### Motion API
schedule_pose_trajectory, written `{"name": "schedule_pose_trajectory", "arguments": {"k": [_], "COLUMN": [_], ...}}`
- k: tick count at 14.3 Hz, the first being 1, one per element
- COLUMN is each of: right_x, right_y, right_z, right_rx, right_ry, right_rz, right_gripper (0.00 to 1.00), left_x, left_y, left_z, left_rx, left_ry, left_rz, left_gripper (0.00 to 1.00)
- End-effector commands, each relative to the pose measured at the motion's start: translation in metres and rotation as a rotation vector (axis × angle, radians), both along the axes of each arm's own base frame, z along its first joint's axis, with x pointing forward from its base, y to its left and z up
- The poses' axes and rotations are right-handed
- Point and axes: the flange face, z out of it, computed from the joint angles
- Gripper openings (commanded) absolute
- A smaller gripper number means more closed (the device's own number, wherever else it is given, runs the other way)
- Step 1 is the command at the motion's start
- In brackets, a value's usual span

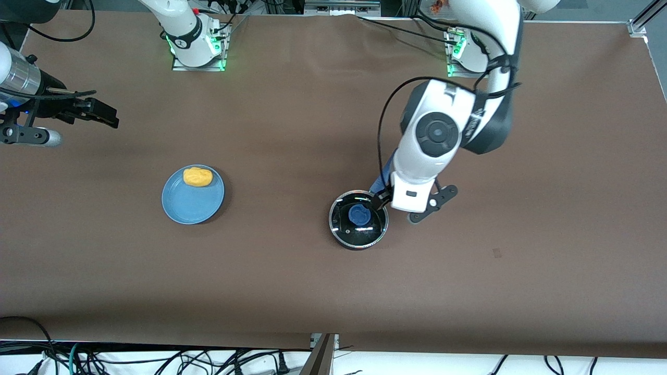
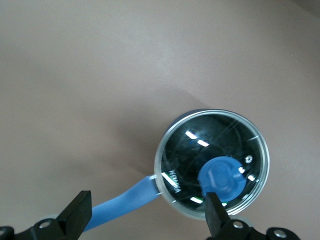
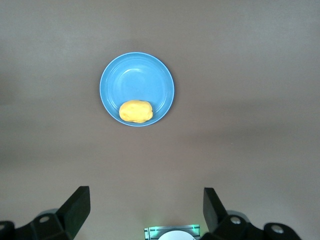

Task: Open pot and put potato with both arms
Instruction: 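Close the left gripper on the blue lid knob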

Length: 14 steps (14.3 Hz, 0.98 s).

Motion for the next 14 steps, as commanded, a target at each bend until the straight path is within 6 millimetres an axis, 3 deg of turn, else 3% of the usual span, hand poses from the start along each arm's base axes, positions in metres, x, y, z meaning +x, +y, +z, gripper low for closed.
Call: {"name": "schedule_pose_trajectory", "arguments": {"k": [1, 6, 14], "right_x": [0.003, 0.003, 0.005], "right_y": [-0.001, -0.001, -0.001], "right_z": [0.004, 0.005, 0.004], "right_rx": [0.004, 0.004, 0.005], "right_ry": [-0.005, -0.009, -0.01], "right_rz": [0.001, 0.001, 0.001], "right_gripper": [1.0, 1.0, 1.0], "left_x": [0.01, 0.021, 0.021], "left_y": [-0.037, -0.053, -0.072], "left_z": [-0.023, -0.044, -0.082], "left_rx": [0.022, 0.006, -0.025], "left_ry": [-0.046, -0.11, -0.155], "left_rz": [0.093, 0.25, 0.366], "left_gripper": [1.0, 1.0, 1.0]}}
